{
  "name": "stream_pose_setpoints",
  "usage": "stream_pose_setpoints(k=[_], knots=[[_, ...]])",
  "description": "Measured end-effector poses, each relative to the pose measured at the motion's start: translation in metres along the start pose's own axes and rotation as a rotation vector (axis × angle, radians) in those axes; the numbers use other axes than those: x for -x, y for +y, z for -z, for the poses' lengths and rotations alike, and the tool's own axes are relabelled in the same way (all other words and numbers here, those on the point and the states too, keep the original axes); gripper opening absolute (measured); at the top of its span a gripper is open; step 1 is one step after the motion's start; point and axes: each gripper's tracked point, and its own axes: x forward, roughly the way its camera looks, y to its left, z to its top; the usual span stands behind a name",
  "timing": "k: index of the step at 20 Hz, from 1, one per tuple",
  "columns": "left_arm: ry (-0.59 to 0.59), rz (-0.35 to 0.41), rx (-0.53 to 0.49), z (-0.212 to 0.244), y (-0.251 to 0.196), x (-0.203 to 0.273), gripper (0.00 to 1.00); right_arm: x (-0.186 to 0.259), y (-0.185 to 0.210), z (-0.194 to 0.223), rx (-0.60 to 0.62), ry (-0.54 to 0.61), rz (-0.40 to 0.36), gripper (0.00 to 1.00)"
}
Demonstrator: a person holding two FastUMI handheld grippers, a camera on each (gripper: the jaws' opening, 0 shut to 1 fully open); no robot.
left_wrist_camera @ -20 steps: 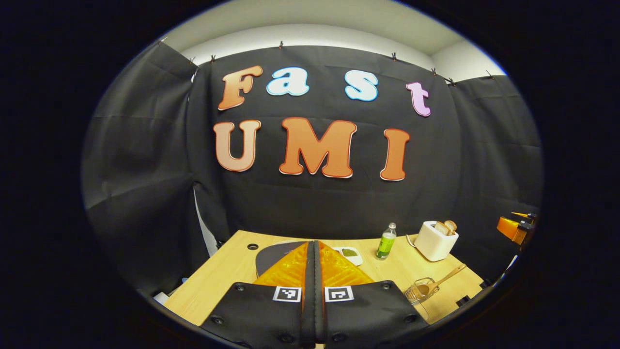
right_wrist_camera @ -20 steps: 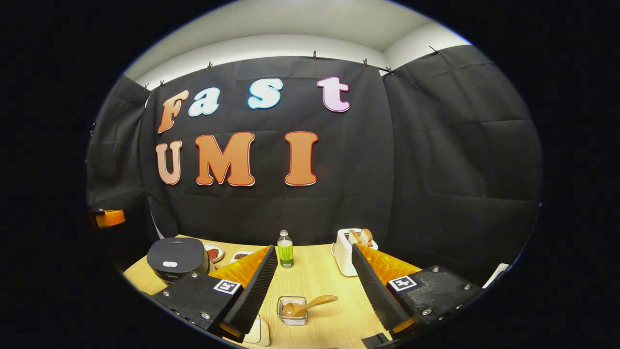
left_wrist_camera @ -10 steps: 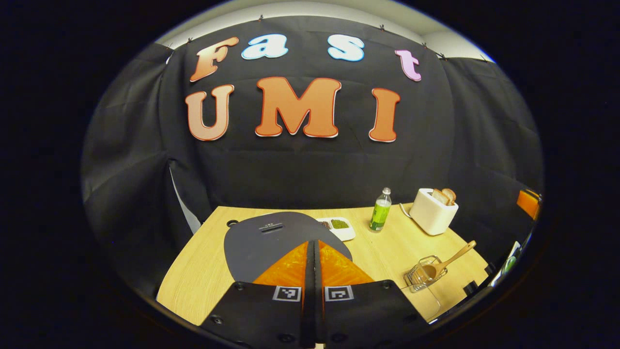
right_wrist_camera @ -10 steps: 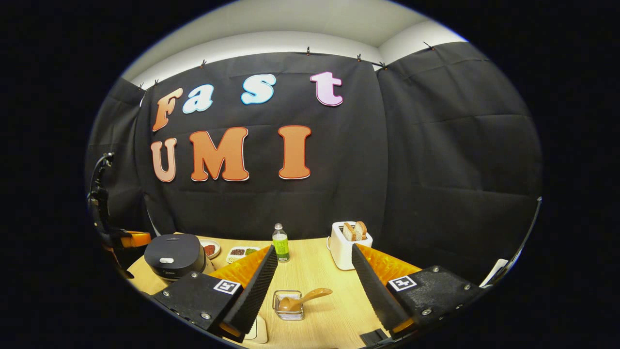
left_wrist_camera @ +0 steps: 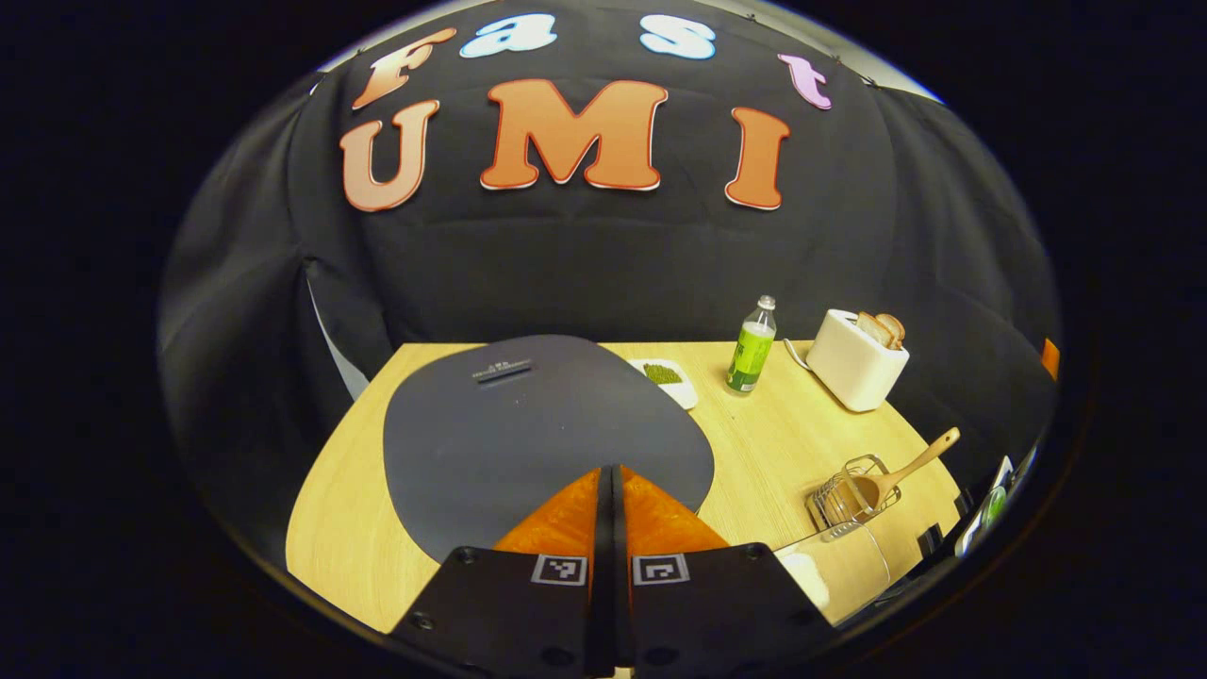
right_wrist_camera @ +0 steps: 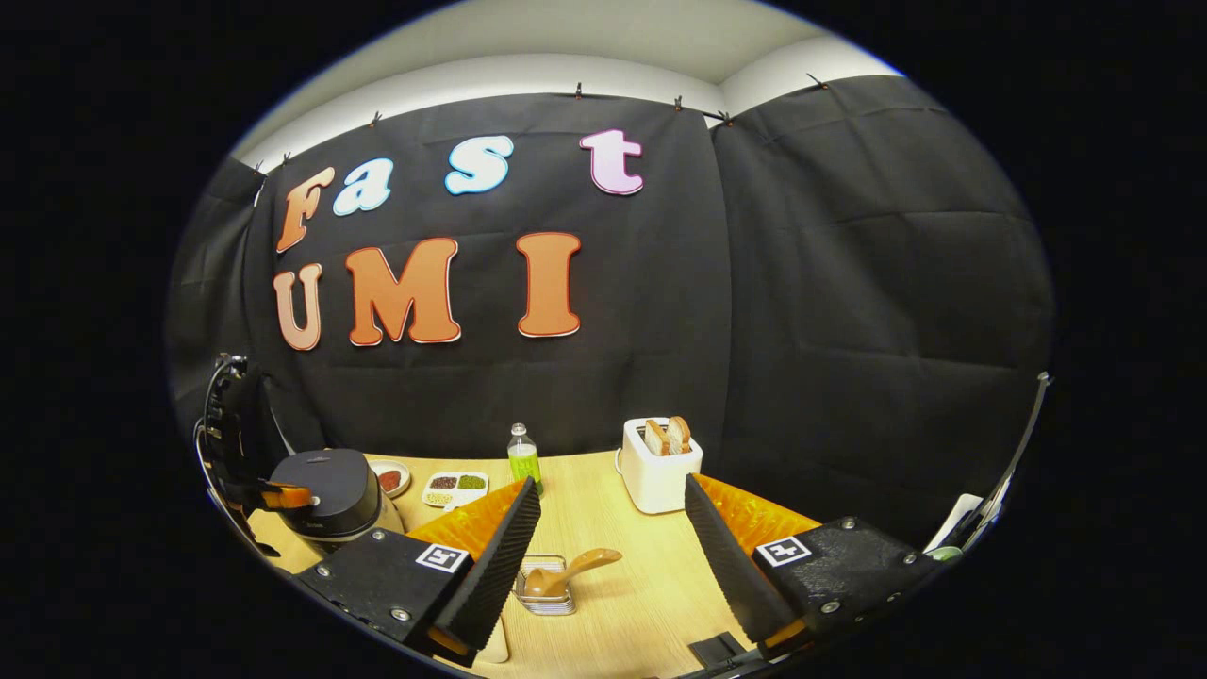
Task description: Close the left gripper, press the button to open the rice cooker; take a wooden spoon from the chopstick holder with the right hand, scoop a spoonful of rice and pour it into the rice cooker, then put the wooden spoon back into the chopstick holder.
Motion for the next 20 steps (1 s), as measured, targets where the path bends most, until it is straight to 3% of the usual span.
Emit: stream_pose_setpoints(k=[1,2,3,5,7,8,9,11,14,15,19,20], knots=[[-0.002,0.002,-0.008,-0.002,0.002,-0.005,0.0,0.0,-0.002,0.001,-0.001,0.002,0.005,1.0],[0.026,0.001,-0.018,0.002,0.0,-0.002,0.08,-0.001,-0.003,0.002,-0.004,0.006,0.007,0.95],[0.044,-0.002,-0.039,0.004,0.001,-0.002,0.04,-0.002,-0.001,0.003,-0.01,0.009,0.007,1.0],[0.082,-0.007,-0.059,0.009,0.001,-0.006,0.04,-0.003,0.0,0.004,-0.023,0.012,0.002,0.95],[0.067,-0.002,-0.029,0.006,0.0,-0.006,0.05,-0.003,0.003,0.005,-0.031,0.012,-0.005,0.95],[0.069,0.001,-0.014,0.007,0.0,-0.003,0.0,-0.003,0.005,0.004,-0.03,0.012,-0.009,0.95],[0.055,0.007,-0.013,0.006,0.001,-0.003,0.05,-0.003,0.006,0.004,-0.029,0.009,-0.012,0.95],[0.04,0.014,-0.013,0.004,0.001,-0.003,0.04,-0.002,0.006,-0.001,-0.034,-0.002,-0.015,0.95],[-0.031,-0.032,0.008,-0.013,0.004,0.009,0.0,0.001,0.006,-0.005,-0.05,-0.014,-0.016,0.95],[-0.079,-0.05,-0.001,-0.026,0.006,0.014,0.05,0.001,0.004,-0.006,-0.052,-0.016,-0.013,0.95],[-0.237,-0.111,-0.061,-0.091,0.014,0.059,0.0,0.003,0.0,-0.003,-0.059,-0.018,-0.005,1.0],[-0.283,-0.118,-0.058,-0.109,0.016,0.072,0.04,0.002,0.0,-0.002,-0.066,-0.017,-0.007,1.0]])
